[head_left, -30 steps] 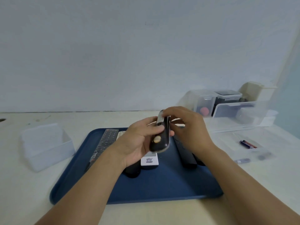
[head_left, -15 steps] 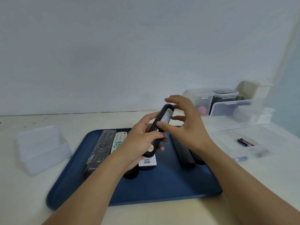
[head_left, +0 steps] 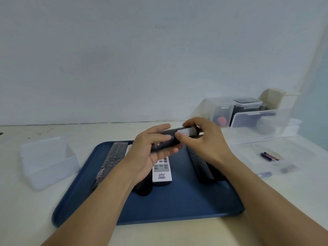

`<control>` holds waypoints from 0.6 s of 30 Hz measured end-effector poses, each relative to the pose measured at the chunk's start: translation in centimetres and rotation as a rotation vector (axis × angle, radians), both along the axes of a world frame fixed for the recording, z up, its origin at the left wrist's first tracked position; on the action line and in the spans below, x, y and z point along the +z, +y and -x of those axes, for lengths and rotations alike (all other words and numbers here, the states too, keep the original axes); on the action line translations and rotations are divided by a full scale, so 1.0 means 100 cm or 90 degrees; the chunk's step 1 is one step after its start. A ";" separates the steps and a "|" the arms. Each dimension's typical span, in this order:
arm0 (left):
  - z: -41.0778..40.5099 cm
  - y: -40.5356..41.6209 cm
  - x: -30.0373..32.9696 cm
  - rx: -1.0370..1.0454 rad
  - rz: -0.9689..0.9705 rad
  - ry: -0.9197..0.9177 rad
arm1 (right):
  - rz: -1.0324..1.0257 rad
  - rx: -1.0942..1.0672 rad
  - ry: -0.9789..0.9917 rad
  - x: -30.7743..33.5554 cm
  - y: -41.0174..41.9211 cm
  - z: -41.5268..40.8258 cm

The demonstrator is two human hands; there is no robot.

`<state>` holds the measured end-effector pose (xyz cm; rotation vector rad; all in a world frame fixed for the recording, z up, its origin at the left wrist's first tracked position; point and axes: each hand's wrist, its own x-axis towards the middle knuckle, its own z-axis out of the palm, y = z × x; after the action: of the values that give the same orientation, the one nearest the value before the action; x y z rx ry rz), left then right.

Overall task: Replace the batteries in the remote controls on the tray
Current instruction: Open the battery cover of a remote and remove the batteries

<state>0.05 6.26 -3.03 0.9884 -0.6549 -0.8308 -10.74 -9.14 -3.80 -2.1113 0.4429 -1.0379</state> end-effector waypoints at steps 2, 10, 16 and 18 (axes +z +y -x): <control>-0.003 -0.002 -0.003 0.032 0.015 -0.015 | 0.043 -0.057 0.026 -0.003 0.007 -0.002; 0.013 -0.018 -0.017 0.108 -0.028 -0.123 | -0.238 0.198 0.054 0.001 0.034 -0.005; 0.018 -0.016 -0.009 0.050 -0.011 0.002 | -0.036 0.036 -0.038 0.012 0.026 0.004; 0.015 -0.016 -0.008 0.082 -0.018 -0.021 | -0.027 0.062 -0.111 0.016 0.028 0.007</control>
<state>-1.42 4.66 -3.88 1.0606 -0.6018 -0.7144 -11.41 -6.37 -2.19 -1.9650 0.2706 -1.1350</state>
